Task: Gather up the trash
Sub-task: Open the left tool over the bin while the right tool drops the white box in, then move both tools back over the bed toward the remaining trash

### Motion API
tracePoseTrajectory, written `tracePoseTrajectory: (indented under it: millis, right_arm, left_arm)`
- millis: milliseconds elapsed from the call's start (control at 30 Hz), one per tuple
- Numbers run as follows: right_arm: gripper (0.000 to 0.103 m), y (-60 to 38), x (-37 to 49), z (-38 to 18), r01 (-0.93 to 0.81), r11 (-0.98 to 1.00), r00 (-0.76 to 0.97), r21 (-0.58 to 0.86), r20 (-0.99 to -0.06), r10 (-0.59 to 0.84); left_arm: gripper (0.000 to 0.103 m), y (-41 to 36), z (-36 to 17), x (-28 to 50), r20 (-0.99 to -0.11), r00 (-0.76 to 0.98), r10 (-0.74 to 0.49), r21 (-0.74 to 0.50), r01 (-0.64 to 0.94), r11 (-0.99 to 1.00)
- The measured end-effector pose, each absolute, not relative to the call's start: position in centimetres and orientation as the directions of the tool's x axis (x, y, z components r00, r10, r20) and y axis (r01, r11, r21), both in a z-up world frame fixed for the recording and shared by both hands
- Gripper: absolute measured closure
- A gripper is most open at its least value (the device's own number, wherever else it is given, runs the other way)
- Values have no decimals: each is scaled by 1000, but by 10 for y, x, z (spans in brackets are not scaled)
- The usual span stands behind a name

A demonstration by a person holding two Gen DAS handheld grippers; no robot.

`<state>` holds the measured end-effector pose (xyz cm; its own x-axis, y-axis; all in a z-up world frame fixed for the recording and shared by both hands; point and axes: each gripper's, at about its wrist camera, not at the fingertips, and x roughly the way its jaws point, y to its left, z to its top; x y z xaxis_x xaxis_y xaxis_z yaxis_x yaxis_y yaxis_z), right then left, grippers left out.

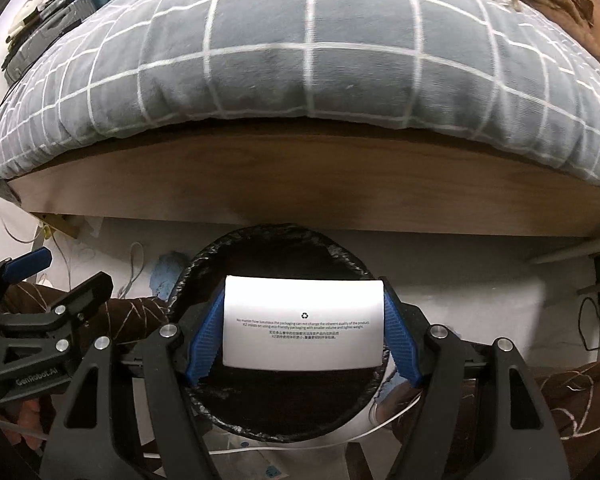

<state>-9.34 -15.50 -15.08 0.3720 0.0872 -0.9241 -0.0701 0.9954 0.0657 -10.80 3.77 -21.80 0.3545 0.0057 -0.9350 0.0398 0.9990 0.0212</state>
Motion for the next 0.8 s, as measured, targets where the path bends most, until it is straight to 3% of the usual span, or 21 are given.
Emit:
tracePoseTrajectory:
  millis: [200, 367, 533, 800]
  right_arm:
    - [33, -150, -92, -154, -84, 995, 383, 57, -920, 85]
    - [19, -151, -91, -150, -88, 995, 407, 45, -910, 77]
    - [11, -156, -92, -144, -78, 997, 432, 10, -901, 43]
    - [8, -176, -94, -117, -52, 999, 469, -5, -883, 20]
  left_arm:
    - [6, 43, -217, -107, -934, 357, 11, 18, 18, 1000]
    - [6, 43, -218, -107, -935, 355, 11, 18, 16, 1000]
    - [6, 41, -213, -106, -931, 366, 6, 8, 4, 1000]
    - [6, 30, -185, -106, -907, 420, -3, 0, 9, 1000]
